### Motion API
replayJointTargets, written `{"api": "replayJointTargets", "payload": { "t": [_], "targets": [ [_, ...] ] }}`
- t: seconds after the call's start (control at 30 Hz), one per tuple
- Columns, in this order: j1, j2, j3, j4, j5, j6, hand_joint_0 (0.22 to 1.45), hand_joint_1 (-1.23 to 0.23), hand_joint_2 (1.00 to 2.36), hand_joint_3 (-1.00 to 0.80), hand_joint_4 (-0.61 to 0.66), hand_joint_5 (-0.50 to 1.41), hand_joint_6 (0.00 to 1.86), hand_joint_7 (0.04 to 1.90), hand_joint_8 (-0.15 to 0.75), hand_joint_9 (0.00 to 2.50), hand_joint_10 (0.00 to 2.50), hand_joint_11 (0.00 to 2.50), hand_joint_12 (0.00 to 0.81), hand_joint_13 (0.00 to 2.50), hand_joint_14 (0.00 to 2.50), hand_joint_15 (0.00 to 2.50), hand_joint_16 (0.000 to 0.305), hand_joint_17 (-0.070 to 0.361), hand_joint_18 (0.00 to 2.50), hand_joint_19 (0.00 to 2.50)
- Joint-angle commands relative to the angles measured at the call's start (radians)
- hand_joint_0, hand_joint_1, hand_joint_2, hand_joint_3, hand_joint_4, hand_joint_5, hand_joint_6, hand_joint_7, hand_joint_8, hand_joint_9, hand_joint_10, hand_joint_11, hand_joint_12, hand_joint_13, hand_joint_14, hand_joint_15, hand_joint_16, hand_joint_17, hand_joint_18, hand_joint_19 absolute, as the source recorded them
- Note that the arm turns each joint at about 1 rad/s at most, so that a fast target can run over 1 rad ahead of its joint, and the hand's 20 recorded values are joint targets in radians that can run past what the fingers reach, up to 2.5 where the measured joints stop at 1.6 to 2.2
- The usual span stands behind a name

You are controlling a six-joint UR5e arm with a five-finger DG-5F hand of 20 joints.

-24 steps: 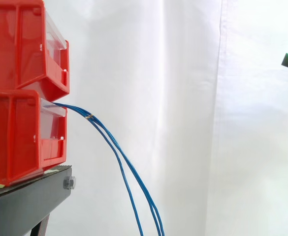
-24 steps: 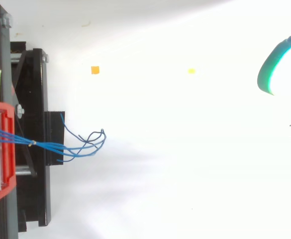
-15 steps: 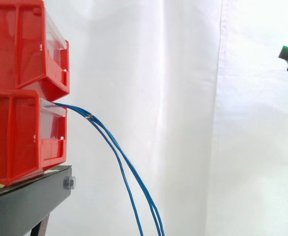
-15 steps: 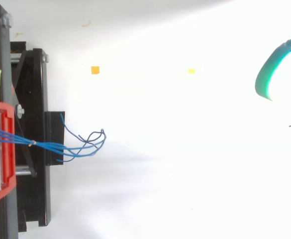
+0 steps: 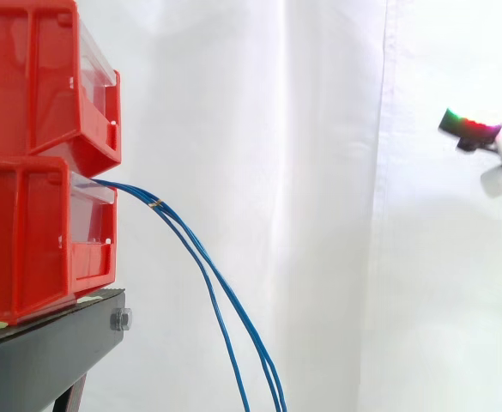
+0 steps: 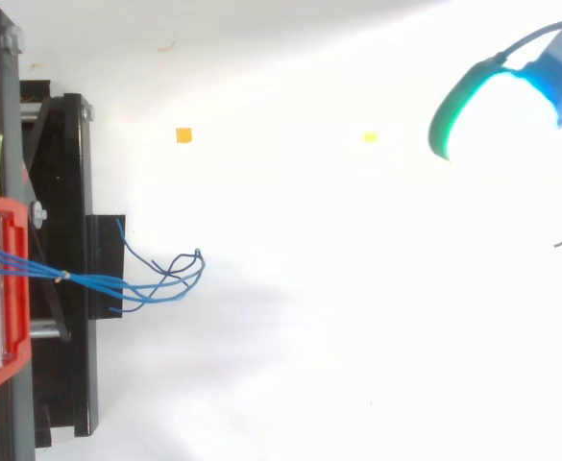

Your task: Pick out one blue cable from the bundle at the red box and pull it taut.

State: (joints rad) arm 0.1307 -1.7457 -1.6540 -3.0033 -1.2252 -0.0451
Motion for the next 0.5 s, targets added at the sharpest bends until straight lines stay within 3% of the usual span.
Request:
{"api": "replayJointTargets", "payload": {
  "t": [0.0,0.03,0.17,0.33,0.47],
  "targets": [
    [0.003,-0.035,0.005,0.029,0.012,-0.005,0.53,-0.64,1.00,-0.50,0.15,-0.23,0.50,0.72,0.242,0.56,0.01,0.33,0.305,0.45,0.01,0.15,0.041,0.092,0.40,0.22],
    [0.004,-0.078,0.020,0.058,0.018,-0.009,0.53,-0.64,1.00,-0.50,0.15,-0.23,0.50,0.72,0.242,0.56,0.01,0.34,0.306,0.45,0.01,0.15,0.041,0.092,0.40,0.23],
    [0.003,-0.127,0.039,0.081,0.018,-0.007,0.52,-0.64,1.00,-0.50,0.15,-0.23,0.50,0.72,0.240,0.55,0.01,0.34,0.310,0.44,0.01,0.15,0.041,0.093,0.39,0.23],
    [0.004,-0.147,0.048,0.115,0.023,-0.018,0.53,-0.63,1.00,-0.50,0.15,-0.23,0.50,0.72,0.244,0.54,0.01,0.33,0.309,0.44,0.01,0.15,0.041,0.092,0.38,0.23],
    [0.004,-0.158,0.048,0.127,0.058,-0.058,0.53,-0.63,1.00,-0.50,0.16,-0.22,0.50,0.72,0.247,0.55,0.01,0.33,0.309,0.44,0.01,0.16,0.041,0.092,0.38,0.23]
  ]
}}
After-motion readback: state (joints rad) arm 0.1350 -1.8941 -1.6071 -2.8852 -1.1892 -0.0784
